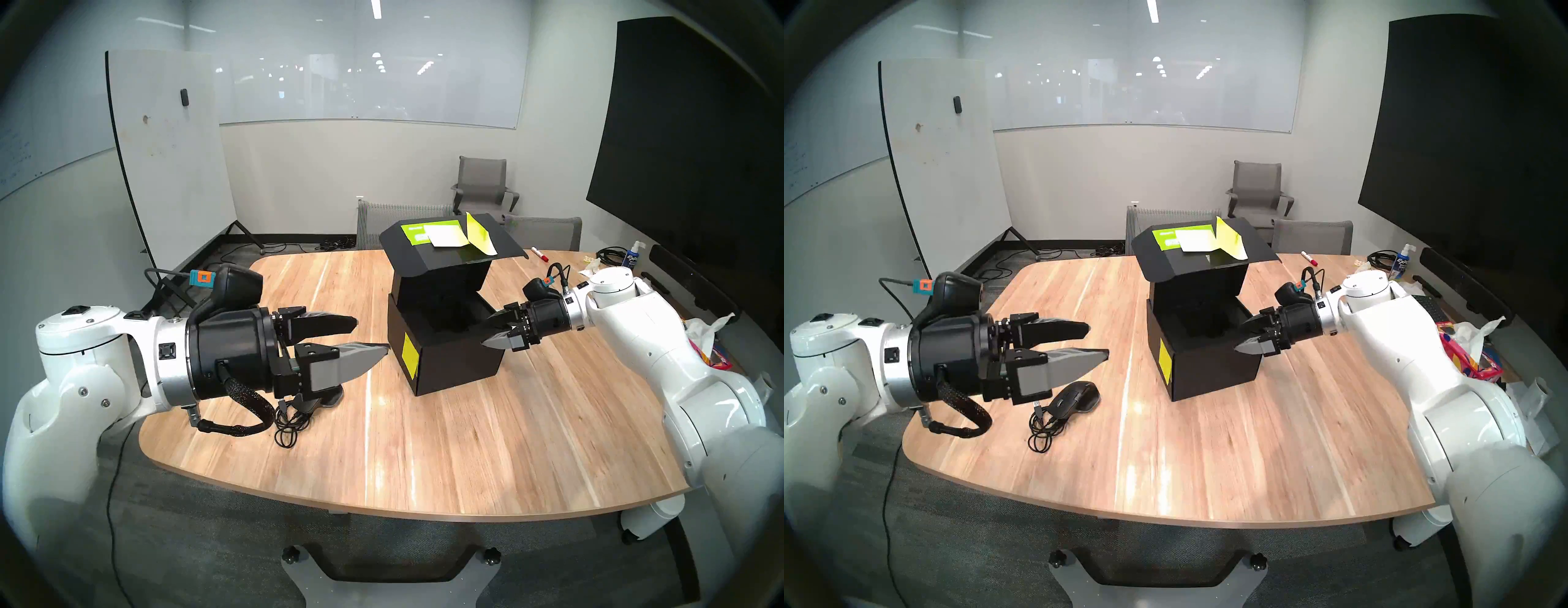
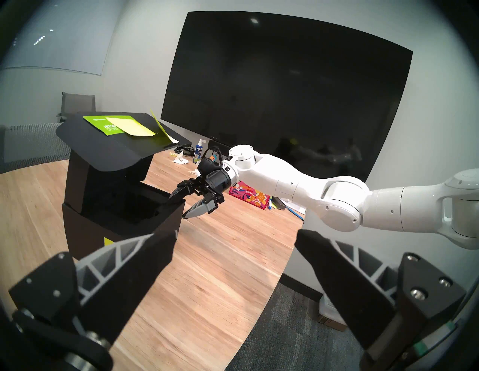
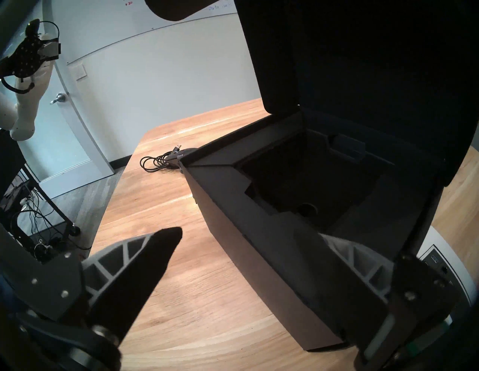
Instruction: Open the box and place the mouse inside
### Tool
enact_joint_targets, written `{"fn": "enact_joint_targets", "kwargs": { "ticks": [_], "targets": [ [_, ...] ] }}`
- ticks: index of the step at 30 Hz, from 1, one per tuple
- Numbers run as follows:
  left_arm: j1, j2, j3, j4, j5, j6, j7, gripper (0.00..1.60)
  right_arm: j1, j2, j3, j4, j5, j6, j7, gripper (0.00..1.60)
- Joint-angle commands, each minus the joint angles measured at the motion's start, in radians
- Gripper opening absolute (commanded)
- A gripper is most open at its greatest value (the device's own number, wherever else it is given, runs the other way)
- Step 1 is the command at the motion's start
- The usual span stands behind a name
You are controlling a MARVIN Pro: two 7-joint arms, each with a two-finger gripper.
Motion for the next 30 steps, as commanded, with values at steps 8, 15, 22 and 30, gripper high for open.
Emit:
{"fn": "enact_joint_targets", "kwargs": {
  "ticks": [8, 15, 22, 30],
  "targets": [
    [-0.001, -0.001, -0.004, -0.007, 0.001, 0.000, 0.002, 1.60, 0.059, -0.044, -0.023, 0.029, 0.033, 0.003, -0.001, 1.60],
    [-0.001, -0.002, -0.004, -0.007, 0.001, 0.001, 0.002, 1.60, 0.059, -0.051, -0.039, 0.029, 0.049, 0.006, -0.001, 1.60],
    [-0.002, -0.003, -0.004, -0.007, 0.001, 0.002, 0.002, 1.60, 0.061, -0.061, -0.057, 0.029, 0.066, 0.015, -0.001, 1.60],
    [-0.002, -0.003, -0.004, -0.007, 0.002, 0.003, 0.002, 1.60, 0.065, -0.071, -0.072, 0.027, 0.086, 0.021, -0.001, 1.60]
  ]
}}
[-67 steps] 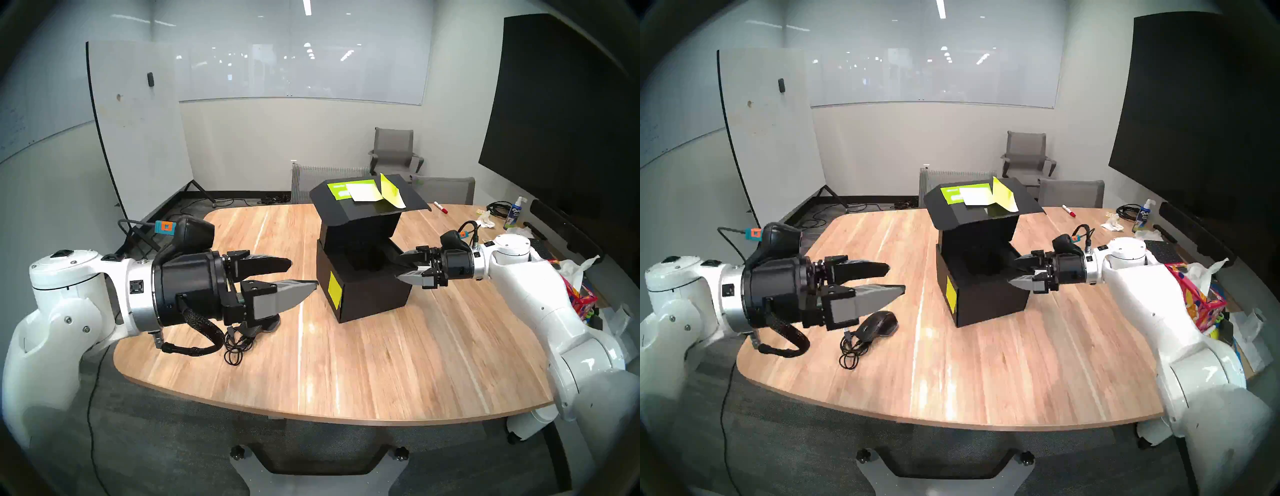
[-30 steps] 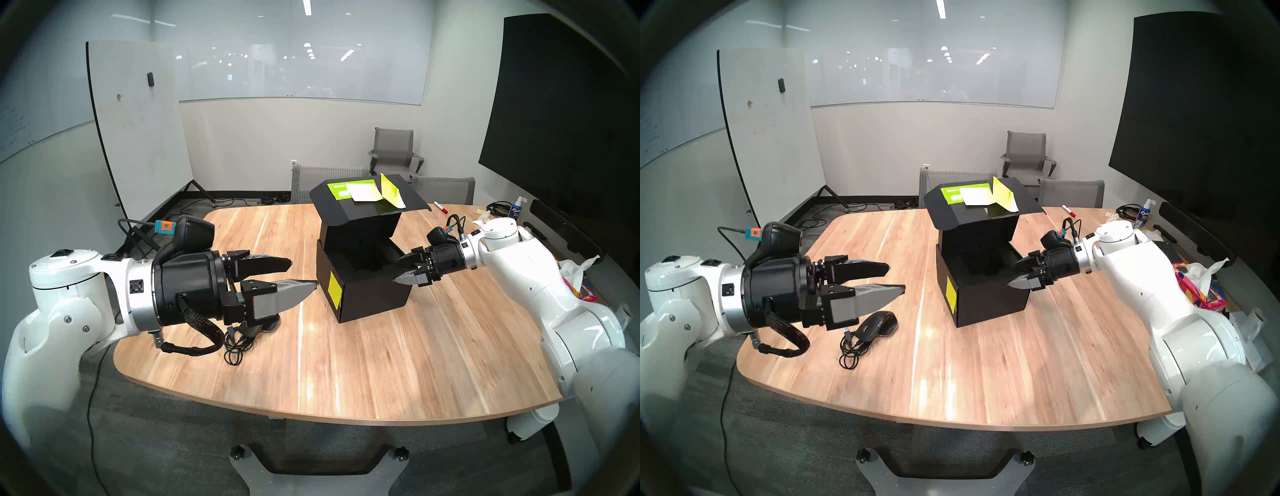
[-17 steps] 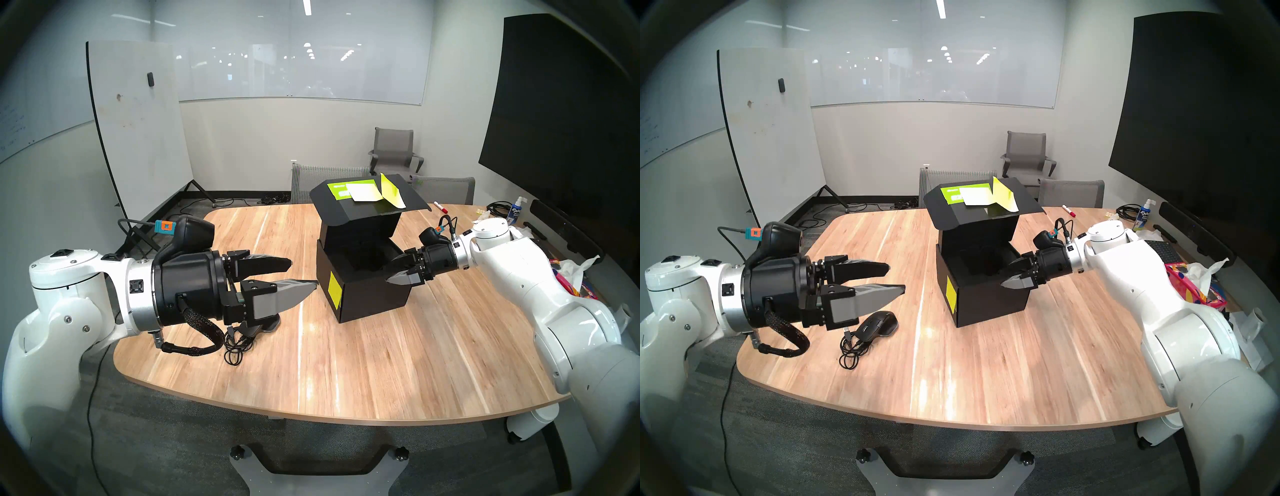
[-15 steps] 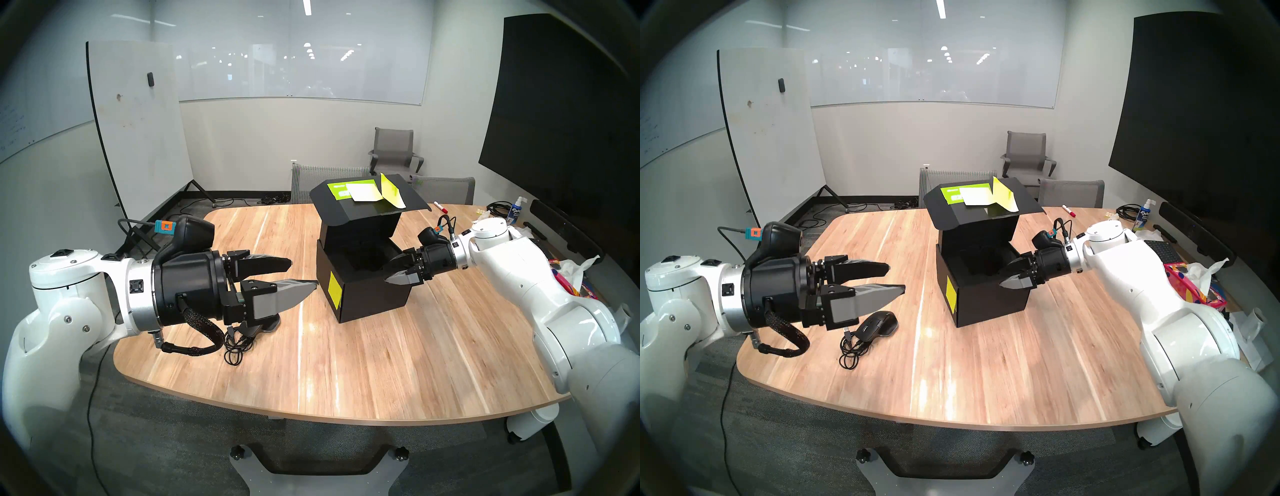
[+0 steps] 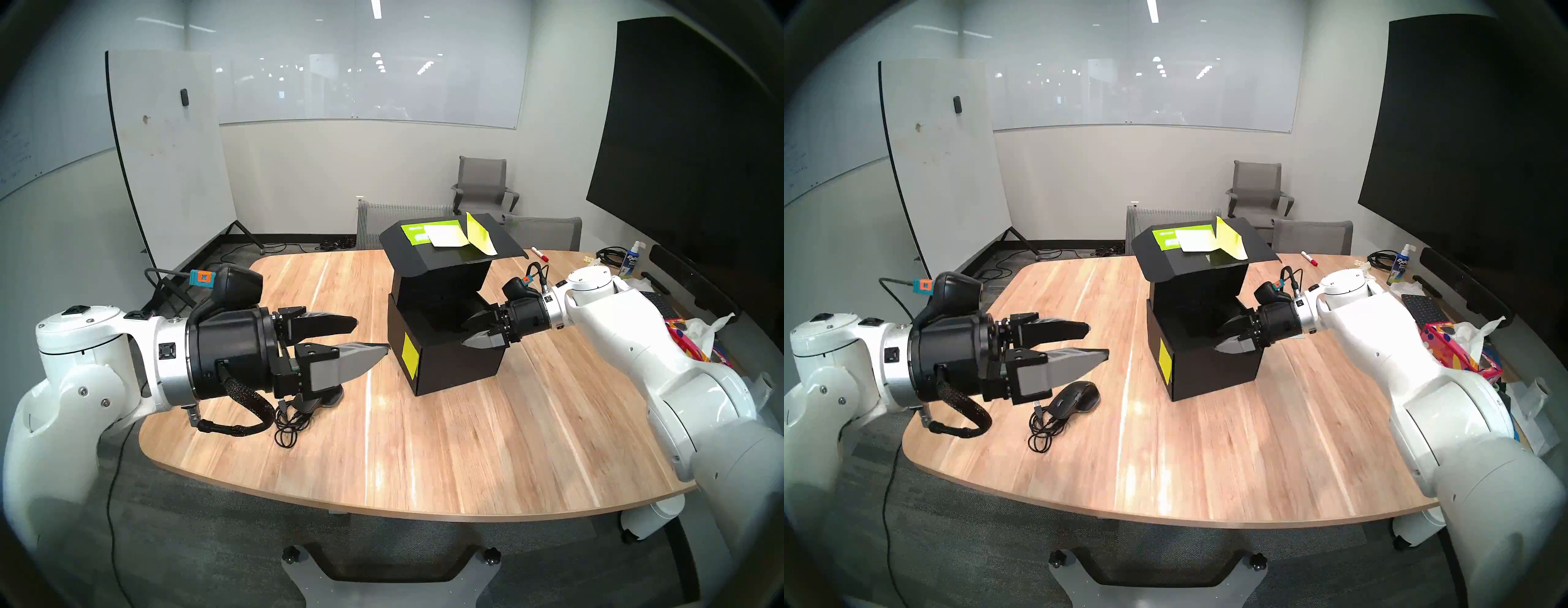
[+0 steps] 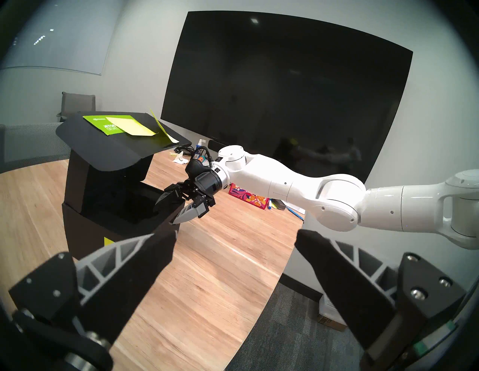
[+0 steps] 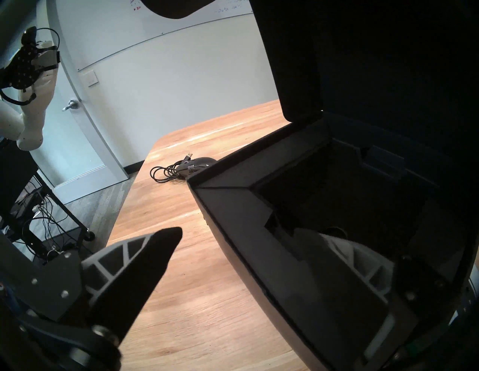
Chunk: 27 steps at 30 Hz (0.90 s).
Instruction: Open the box and place the mouse inside
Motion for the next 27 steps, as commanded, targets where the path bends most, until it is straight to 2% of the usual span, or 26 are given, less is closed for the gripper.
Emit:
{"fn": "enact_joint_targets", "kwargs": {
  "ticks": [1, 3, 4, 5, 7, 10, 27],
  "targets": [
    [0.000, -0.001, -0.004, -0.007, 0.001, -0.001, 0.002, 1.60, 0.032, -0.006, -0.001, -0.012, 0.034, 0.000, -0.001, 1.60],
    [-0.001, -0.001, -0.004, -0.007, 0.001, -0.001, 0.002, 1.60, 0.032, -0.007, -0.002, -0.012, 0.041, 0.000, -0.001, 1.60],
    [-0.001, -0.001, -0.004, -0.007, 0.001, 0.000, 0.002, 1.60, 0.032, -0.007, -0.004, -0.012, 0.043, 0.000, -0.001, 1.49],
    [-0.001, -0.001, -0.004, -0.007, 0.002, 0.000, 0.002, 1.60, 0.031, -0.007, -0.005, -0.012, 0.046, 0.001, -0.001, 1.29],
    [-0.001, -0.001, -0.004, -0.007, 0.002, 0.000, 0.002, 1.60, 0.030, -0.009, -0.008, -0.013, 0.051, 0.002, -0.001, 1.34],
    [-0.001, -0.001, -0.004, -0.007, 0.002, 0.000, 0.002, 1.60, 0.026, -0.011, -0.013, -0.014, 0.061, 0.004, -0.001, 1.59],
    [-0.002, -0.002, -0.004, -0.007, 0.002, 0.002, 0.002, 1.60, 0.022, 0.000, -0.034, -0.017, 0.095, -0.008, -0.001, 1.60]
  ]
}}
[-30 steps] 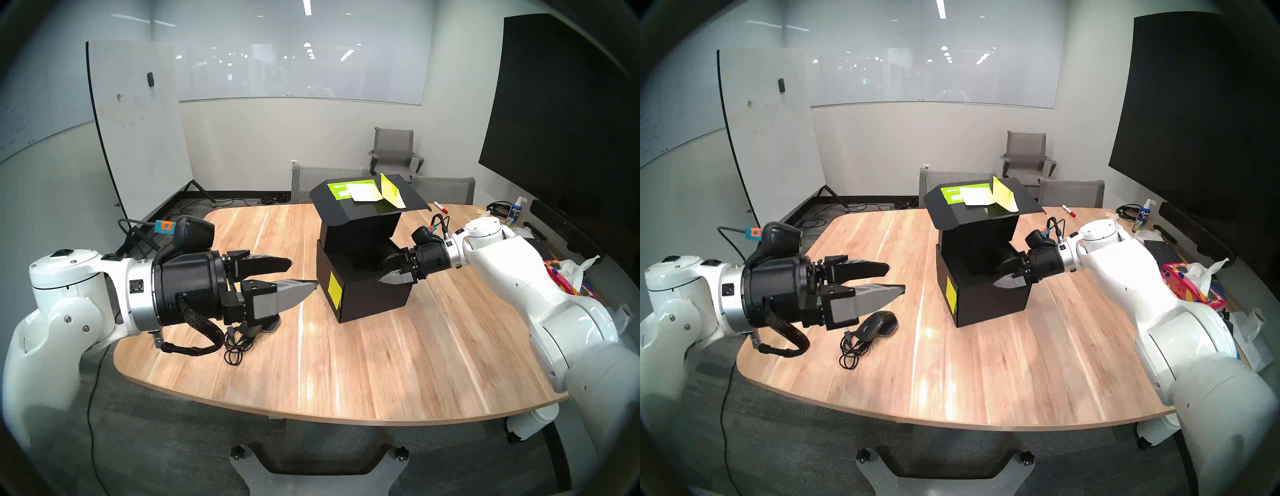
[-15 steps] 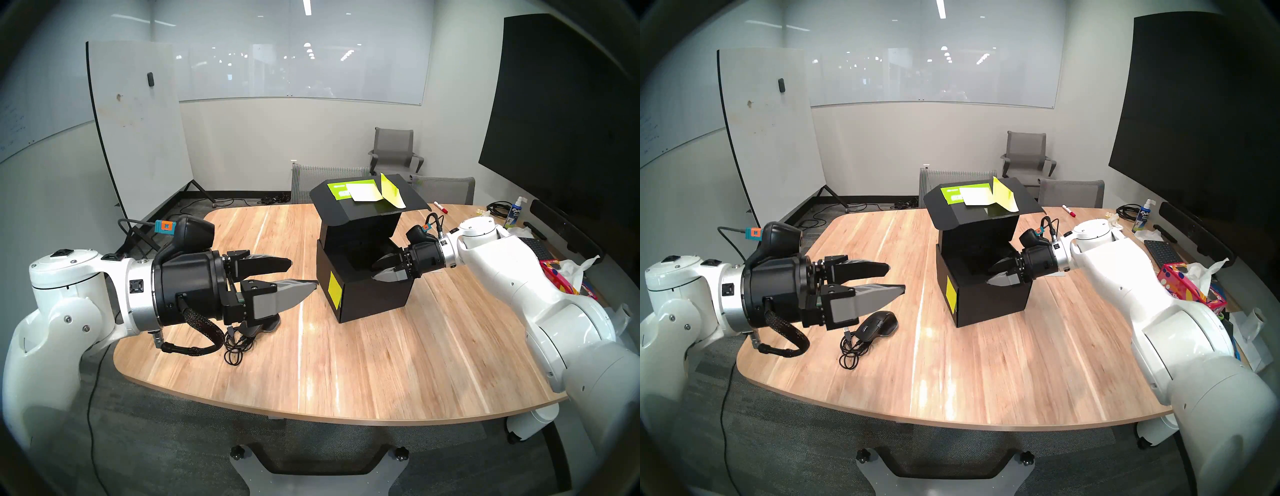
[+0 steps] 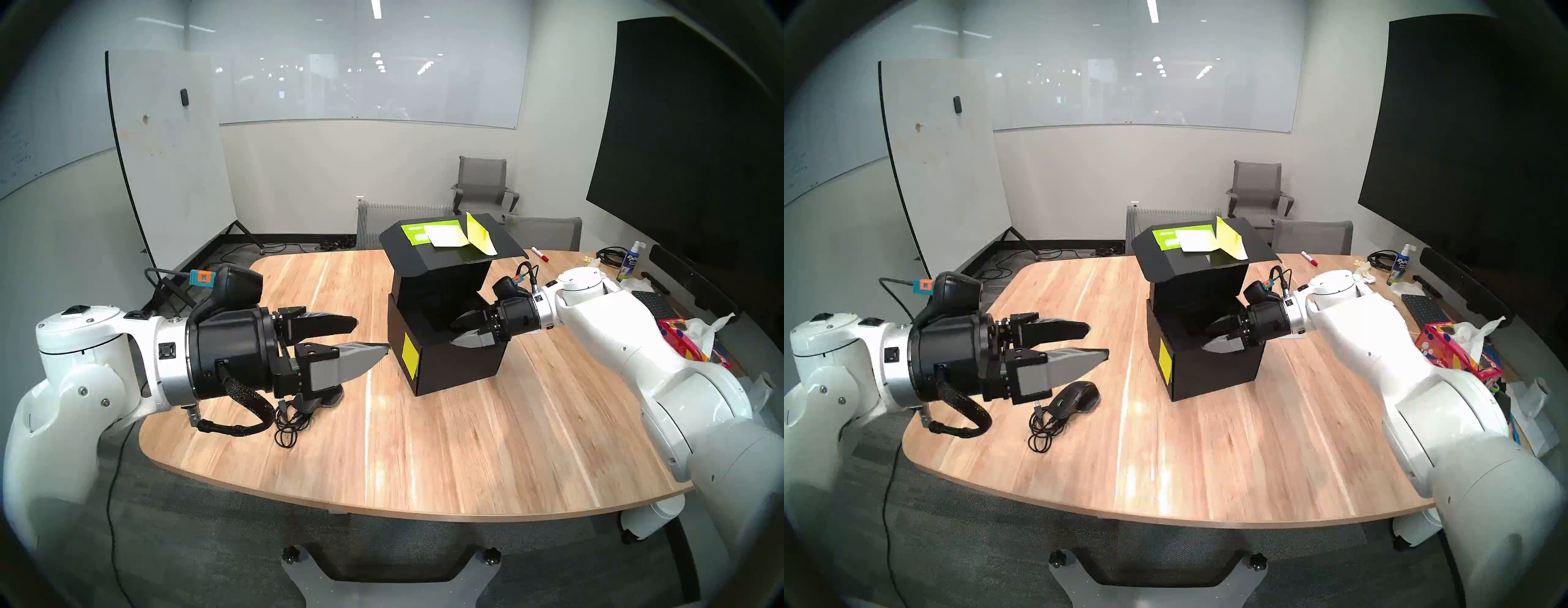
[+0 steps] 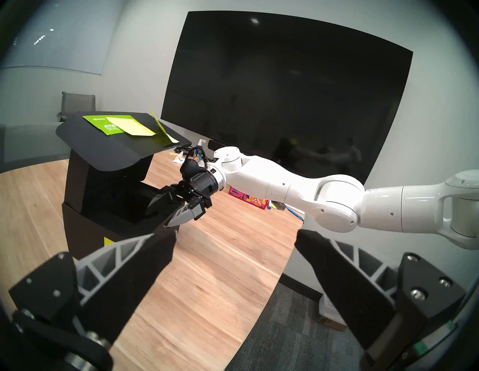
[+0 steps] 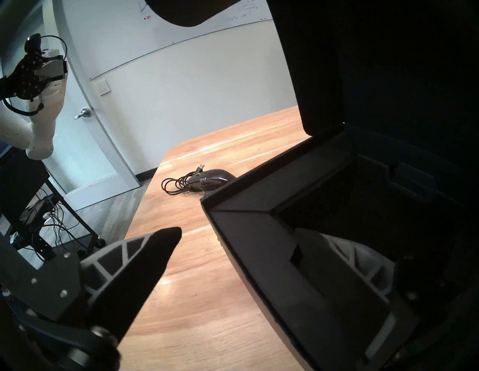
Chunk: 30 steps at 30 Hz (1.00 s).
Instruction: Open the box and place the mouse inside
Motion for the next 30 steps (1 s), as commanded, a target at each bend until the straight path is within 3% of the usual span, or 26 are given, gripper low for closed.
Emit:
{"fn": "enact_joint_targets", "kwargs": {
  "ticks": [1, 30],
  "targets": [
    [0.000, 0.000, -0.004, -0.007, 0.002, -0.001, 0.002, 1.60, 0.018, 0.021, 0.002, -0.009, 0.026, -0.019, -0.001, 1.60],
    [-0.001, -0.002, -0.004, -0.007, 0.002, 0.002, 0.002, 1.60, 0.014, 0.036, -0.004, -0.001, 0.049, -0.089, -0.001, 1.60]
  ]
}}
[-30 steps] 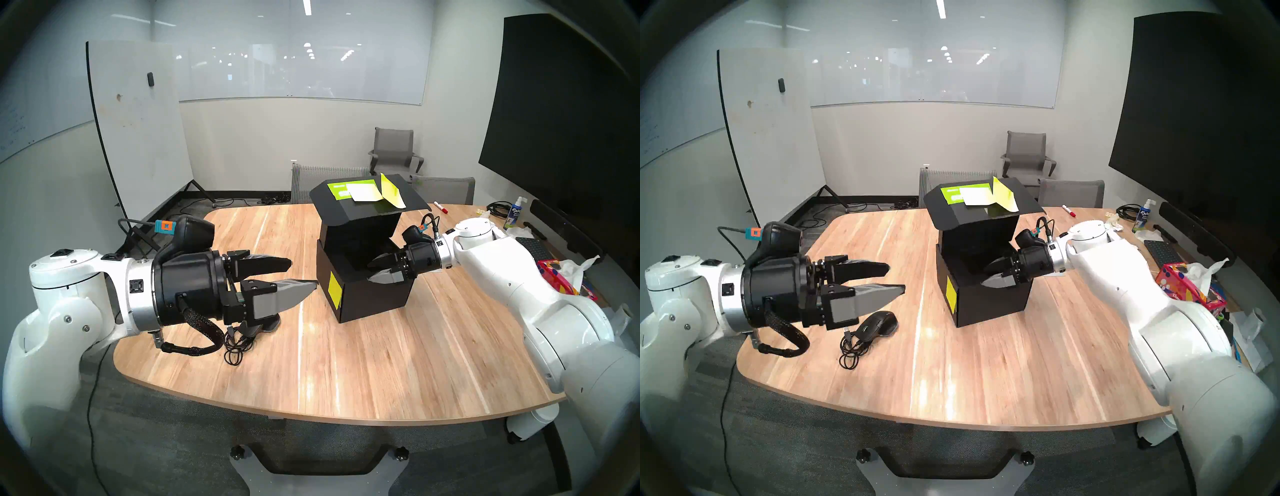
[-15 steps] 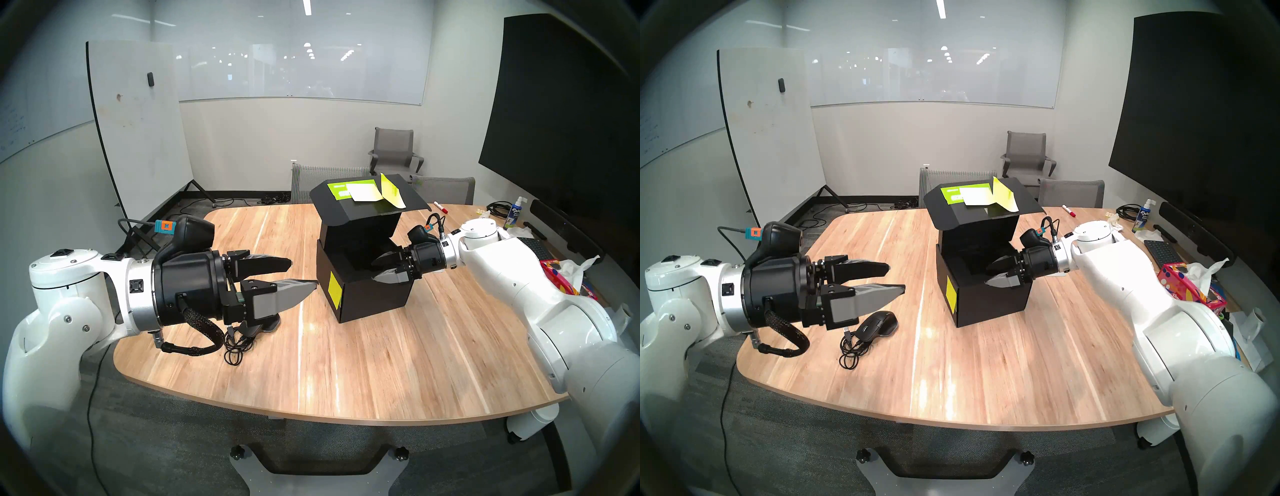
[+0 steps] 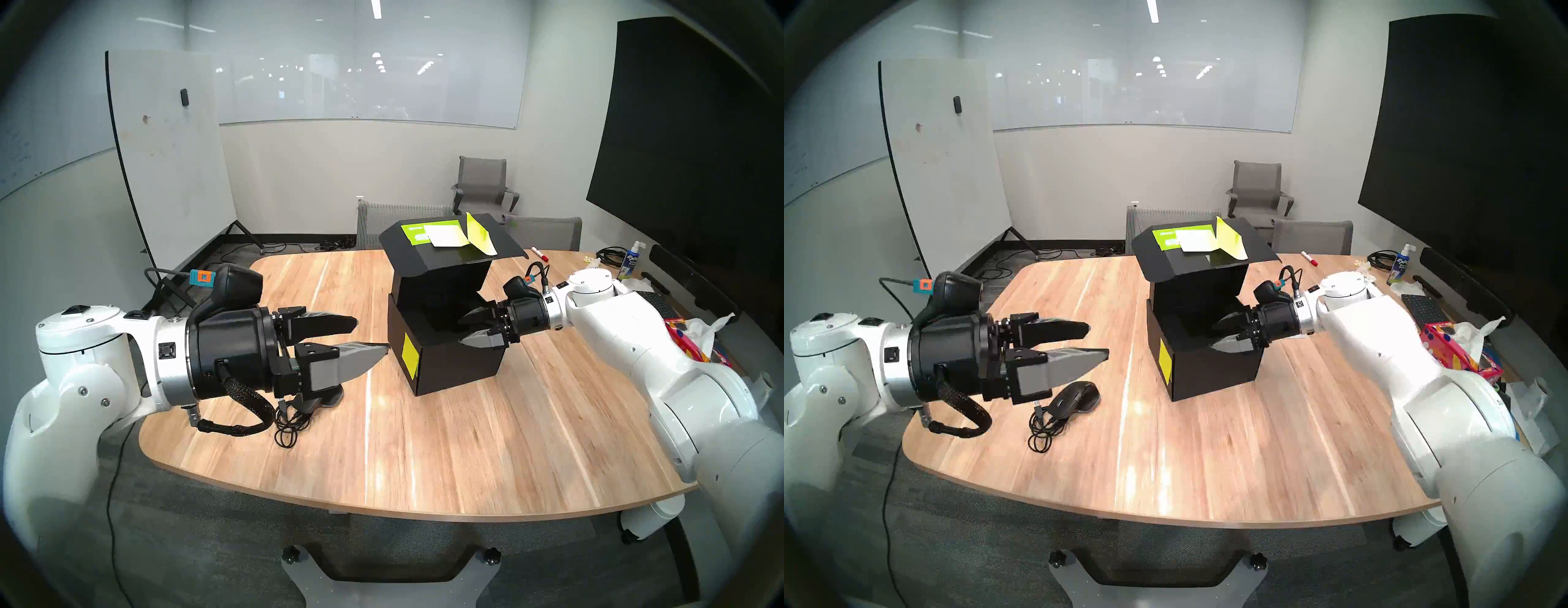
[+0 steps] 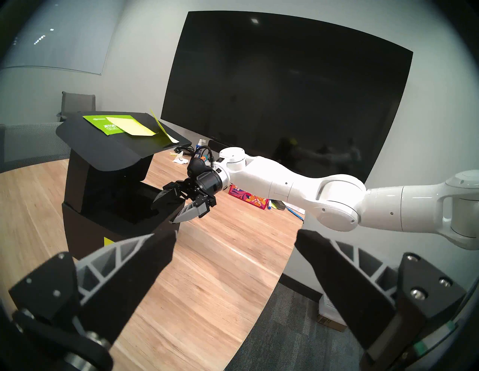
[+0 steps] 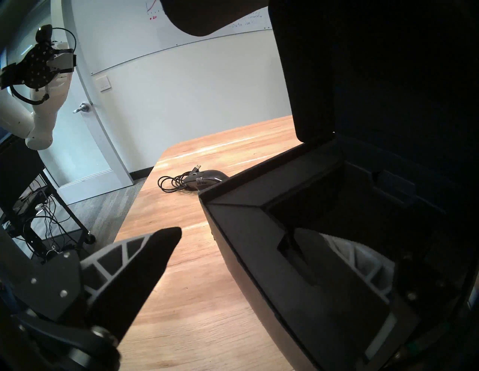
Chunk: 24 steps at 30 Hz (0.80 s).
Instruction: Open the box and place the mouse inside
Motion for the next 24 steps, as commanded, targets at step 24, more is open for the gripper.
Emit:
{"fn": "enact_joint_targets", "kwargs": {
  "ticks": [24],
  "targets": [
    [-0.001, -0.002, -0.004, -0.007, 0.002, 0.001, 0.002, 1.60, 0.043, 0.019, -0.039, -0.028, 0.014, 0.006, -0.001, 1.60]
  ]
}}
